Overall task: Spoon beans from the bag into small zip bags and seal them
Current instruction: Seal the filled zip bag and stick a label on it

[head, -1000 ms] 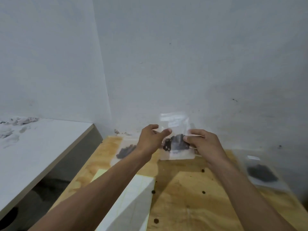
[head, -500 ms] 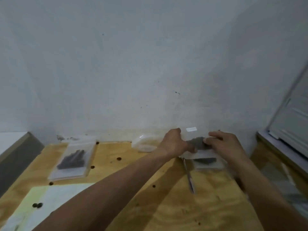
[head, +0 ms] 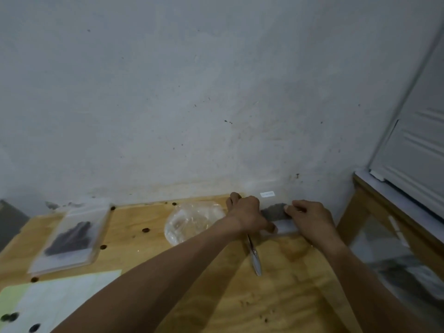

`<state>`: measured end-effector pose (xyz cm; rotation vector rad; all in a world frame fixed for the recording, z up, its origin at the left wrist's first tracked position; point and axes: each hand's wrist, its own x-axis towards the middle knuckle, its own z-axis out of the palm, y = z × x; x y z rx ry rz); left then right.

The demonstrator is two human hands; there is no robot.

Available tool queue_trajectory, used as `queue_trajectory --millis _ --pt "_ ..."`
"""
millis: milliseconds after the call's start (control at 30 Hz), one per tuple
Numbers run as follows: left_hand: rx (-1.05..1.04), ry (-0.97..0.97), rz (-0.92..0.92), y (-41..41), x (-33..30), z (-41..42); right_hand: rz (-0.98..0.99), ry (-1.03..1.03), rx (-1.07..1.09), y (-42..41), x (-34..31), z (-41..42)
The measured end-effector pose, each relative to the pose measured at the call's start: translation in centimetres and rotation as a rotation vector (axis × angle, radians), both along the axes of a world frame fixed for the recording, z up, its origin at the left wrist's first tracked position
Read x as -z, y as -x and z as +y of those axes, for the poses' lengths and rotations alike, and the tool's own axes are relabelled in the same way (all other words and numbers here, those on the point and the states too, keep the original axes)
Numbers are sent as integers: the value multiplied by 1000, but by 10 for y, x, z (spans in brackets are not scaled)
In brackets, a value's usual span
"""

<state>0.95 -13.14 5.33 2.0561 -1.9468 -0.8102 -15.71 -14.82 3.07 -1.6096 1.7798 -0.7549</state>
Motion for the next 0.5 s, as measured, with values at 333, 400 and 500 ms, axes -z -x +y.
queue_trajectory --millis 333,400,500 --pt "-30 52 167 -10 -17 13 92 34 11 -3 -6 2" --pt "-52 134 182 -19 -22 18 122 94 -3 -8 -13 4" --pt "-122 283 224 -42 -32 24 152 194 -46 -24 -28 6"
